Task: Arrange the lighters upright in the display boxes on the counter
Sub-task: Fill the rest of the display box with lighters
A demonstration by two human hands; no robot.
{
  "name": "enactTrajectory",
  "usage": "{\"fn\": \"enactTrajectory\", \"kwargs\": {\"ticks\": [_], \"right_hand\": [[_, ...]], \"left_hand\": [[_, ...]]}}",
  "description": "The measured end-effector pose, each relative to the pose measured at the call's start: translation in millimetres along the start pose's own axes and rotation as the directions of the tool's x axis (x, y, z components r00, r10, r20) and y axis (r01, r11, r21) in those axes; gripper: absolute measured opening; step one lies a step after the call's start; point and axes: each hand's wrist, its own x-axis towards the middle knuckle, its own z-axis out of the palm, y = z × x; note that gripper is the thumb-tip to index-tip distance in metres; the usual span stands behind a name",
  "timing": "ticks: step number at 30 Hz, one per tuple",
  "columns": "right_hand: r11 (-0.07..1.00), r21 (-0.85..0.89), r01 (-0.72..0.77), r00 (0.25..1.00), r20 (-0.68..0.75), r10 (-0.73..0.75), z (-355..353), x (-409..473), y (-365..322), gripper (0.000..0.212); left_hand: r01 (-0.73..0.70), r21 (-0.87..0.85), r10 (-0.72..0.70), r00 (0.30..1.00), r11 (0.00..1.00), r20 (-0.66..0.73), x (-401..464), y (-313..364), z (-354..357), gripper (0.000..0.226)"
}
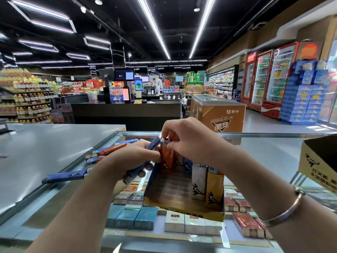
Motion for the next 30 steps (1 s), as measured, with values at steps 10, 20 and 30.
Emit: {"fn": "enactTrajectory", "kwargs": {"ticks": [10, 20, 30], "right_hand": [[0.997, -0.073, -0.03, 0.999, 0.032, 0.032, 5.4, 12.2, -1.5, 0.003], [0.996, -0.084, -0.001, 0.996, 0.091, 0.009, 1.8, 7.8, -2.0, 0.012], [1.0, -0.012, -0.028, 0.99, 0.139, 0.03, 1.2, 8.3, -0.9, 0.008]], "left_hand": [[-0.006, -0.012, 0.006, 0.999, 1.0, 0.05, 1.0, -3.0, -7.0, 0.007], [0.012, -0.014, -0.011, 0.999, 1.0, 0.042, -3.0, -0.7, -6.8, 0.008], [0.04, -0.031, -0.039, 0.998, 0.999, 0.045, -4.4, 1.2, -7.3, 0.012]]}}
